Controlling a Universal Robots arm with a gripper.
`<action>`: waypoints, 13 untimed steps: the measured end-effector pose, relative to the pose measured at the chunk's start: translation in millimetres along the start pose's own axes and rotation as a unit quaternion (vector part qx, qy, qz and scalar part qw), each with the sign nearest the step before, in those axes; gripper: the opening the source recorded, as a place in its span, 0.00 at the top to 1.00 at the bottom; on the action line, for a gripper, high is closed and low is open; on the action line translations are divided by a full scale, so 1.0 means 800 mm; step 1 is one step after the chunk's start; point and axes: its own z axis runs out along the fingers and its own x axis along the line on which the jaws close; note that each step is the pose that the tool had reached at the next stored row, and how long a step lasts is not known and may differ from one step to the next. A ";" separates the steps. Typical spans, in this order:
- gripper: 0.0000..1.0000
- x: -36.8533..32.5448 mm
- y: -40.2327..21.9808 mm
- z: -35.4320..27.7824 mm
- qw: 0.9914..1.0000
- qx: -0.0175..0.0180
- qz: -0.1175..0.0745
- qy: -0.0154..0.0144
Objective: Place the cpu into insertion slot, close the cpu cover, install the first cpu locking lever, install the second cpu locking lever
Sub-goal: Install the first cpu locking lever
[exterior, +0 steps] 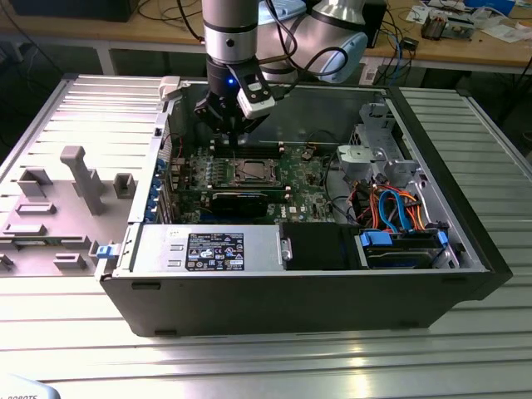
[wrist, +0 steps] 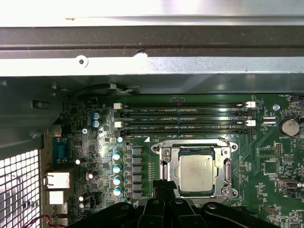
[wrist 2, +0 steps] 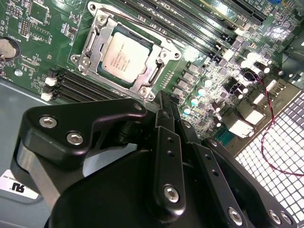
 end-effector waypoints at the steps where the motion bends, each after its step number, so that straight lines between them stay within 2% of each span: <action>1: 0.89 0.0000 0.0000 0.0000 1.000 0.000 0.000 0.000; 11: 0.89 0.0004 0.0000 0.0000 1.000 0.000 0.000 0.000; 13: 0.89 0.0042 -0.0001 0.0001 1.000 0.000 0.000 0.000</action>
